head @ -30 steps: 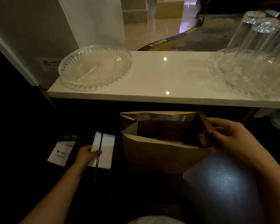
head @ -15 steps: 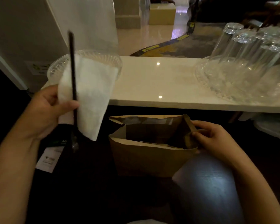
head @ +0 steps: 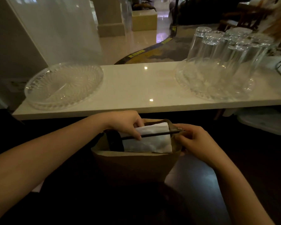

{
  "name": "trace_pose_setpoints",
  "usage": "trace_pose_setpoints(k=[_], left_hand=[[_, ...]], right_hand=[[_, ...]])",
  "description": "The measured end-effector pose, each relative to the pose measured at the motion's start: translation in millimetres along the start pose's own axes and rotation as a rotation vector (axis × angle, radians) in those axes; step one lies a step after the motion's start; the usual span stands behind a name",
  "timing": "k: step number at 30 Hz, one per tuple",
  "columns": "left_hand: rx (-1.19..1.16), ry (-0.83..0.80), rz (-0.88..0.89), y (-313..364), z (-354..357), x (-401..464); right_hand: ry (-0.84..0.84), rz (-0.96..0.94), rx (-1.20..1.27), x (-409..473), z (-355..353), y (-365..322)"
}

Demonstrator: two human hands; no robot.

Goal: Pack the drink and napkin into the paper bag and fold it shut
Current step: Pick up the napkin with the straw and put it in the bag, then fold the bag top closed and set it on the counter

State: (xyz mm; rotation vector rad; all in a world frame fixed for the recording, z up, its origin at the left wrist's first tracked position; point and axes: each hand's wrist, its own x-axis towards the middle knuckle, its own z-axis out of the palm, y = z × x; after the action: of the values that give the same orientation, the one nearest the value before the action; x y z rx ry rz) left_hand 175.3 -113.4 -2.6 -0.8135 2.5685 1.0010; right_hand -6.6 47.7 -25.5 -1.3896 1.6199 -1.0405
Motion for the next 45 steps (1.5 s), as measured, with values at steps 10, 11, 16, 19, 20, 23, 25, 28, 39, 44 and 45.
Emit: trace_pose_setpoints(k=[10,11,16,19,20,23,25,28,39,44,45], left_hand=[[0.24,-0.187,-0.292,-29.4,30.1,19.4],[0.257,-0.202,-0.321,-29.2,30.7,20.9],[0.225,-0.207,-0.308,-29.7,30.6,29.1],[0.236,-0.178,-0.265,-26.1,22.9,23.2],[0.228,-0.169,-0.238,-22.7,16.9,18.5],[0.129,-0.087,-0.117,-14.3,-10.4,-8.4],[-0.079,0.053,-0.037,-12.1,-21.2,-38.2],[-0.555,0.529,0.152,-20.5,-8.6,-83.1],[-0.602,0.752,-0.288,-89.3,149.2,-141.5],[-0.555,0.795,-0.325,-87.9,159.7,-102.5],[-0.544,0.844,-0.301,-89.4,157.9,-94.5]], right_hand=[[-0.034,0.003,0.032,2.4,2.5,-2.2],[-0.031,0.001,0.031,2.9,2.7,-2.6],[-0.023,0.015,0.014,4.8,2.9,-1.8],[-0.016,0.025,0.01,4.2,2.7,1.0],[-0.014,0.023,0.007,3.7,2.6,1.8],[0.006,0.015,0.032,4.3,3.7,3.6],[0.024,0.004,0.024,5.5,6.3,5.3],[0.051,-0.009,-0.022,7.6,9.6,9.3],[0.031,0.047,0.144,-26.4,15.0,40.1],[-0.18,0.039,-0.082,-32.4,41.8,63.5],[-0.146,0.02,-0.12,-27.2,47.5,66.9]])
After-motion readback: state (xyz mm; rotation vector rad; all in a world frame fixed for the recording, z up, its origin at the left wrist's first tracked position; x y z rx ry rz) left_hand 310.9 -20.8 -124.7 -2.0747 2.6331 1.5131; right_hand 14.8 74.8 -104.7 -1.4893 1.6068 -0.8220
